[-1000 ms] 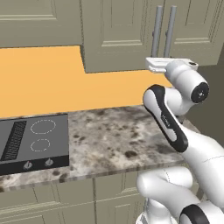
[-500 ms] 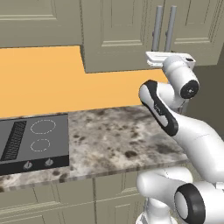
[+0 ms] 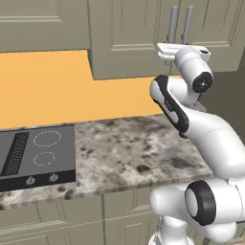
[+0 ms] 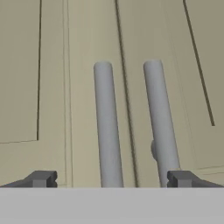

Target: Get the candle and the beer from the cabinet and move them to the dining counter.

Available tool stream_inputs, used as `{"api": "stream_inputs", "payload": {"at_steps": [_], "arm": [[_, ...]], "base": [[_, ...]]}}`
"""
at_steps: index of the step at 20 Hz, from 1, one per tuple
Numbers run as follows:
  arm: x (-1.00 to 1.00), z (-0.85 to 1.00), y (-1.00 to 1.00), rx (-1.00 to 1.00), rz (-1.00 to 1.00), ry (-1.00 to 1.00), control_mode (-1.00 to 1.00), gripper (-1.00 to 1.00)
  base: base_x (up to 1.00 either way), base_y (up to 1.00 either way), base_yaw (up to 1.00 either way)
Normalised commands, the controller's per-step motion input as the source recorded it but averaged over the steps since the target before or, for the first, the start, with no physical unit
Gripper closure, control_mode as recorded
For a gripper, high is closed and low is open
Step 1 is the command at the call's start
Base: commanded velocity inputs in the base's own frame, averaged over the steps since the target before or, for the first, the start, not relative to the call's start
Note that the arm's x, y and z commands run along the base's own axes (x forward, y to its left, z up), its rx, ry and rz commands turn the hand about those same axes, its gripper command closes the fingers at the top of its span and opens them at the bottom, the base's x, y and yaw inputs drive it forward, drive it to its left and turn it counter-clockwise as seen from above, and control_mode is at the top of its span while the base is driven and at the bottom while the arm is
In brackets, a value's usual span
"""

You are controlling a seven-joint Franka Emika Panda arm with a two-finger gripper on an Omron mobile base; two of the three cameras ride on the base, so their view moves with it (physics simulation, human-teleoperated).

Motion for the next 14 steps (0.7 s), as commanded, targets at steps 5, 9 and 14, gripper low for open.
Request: {"api": "stream_inputs", "payload": {"at_steps": [5,9,14], "arm": [[0.08,0.06,0.0,0.0,0.0,-0.03,-1.0,-1.0],[0.16,0.02,0.0,0.0,0.0,-0.05,-1.0,-1.0],[0.36,0.0,0.0,0.0,0.0,-0.03,-1.0,-1.0]], "base": [[0.0,0.0,0.0],[0.0,0.0,0.0],[0.0,0.0,0.0]]}}
